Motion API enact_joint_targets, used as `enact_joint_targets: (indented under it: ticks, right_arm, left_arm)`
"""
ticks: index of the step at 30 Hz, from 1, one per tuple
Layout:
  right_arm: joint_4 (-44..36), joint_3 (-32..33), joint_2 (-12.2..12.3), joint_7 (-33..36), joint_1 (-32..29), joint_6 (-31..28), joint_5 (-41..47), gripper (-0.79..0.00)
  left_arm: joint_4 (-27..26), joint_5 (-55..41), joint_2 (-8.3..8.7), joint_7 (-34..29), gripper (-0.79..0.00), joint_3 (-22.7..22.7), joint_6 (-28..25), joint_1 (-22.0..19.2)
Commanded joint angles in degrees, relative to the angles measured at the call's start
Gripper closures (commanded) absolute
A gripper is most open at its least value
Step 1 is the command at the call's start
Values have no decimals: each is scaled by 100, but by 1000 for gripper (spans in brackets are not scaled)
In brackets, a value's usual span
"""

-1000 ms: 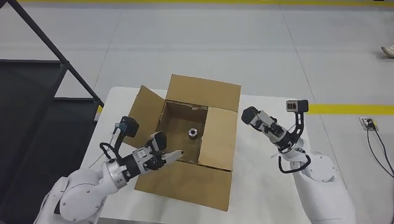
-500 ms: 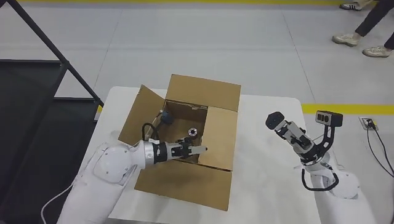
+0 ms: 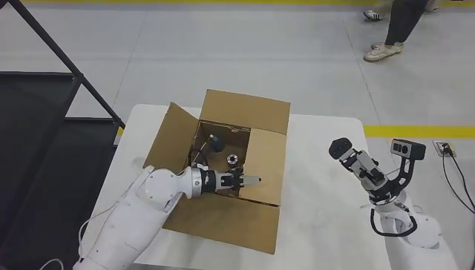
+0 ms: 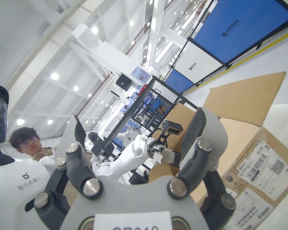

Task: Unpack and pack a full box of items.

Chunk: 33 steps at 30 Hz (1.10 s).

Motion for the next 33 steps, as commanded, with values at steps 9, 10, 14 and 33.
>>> enact_joint_targets:
  ticks: [9, 10, 14, 33]
  right_arm:
    - [-77, 15, 48, -210, -102, -105, 3, -785]
    - [-78, 39, 54, -247, -117, -138, 26, -785]
    - [-84, 183, 78, -411, -206, -300, 128, -785]
    - [-202, 933, 214, -504, -795, -841, 620, -785]
  left_arm:
    - [-383, -318, -16, -6, -785, -116, -171, -59]
    - [-468, -293, -21, 53, -785, -108, -167, -48]
    - [-811, -129, -64, 354, -785, 8, -173, -12]
    - [-723, 563, -565, 1708, -785, 1192, -155, -365]
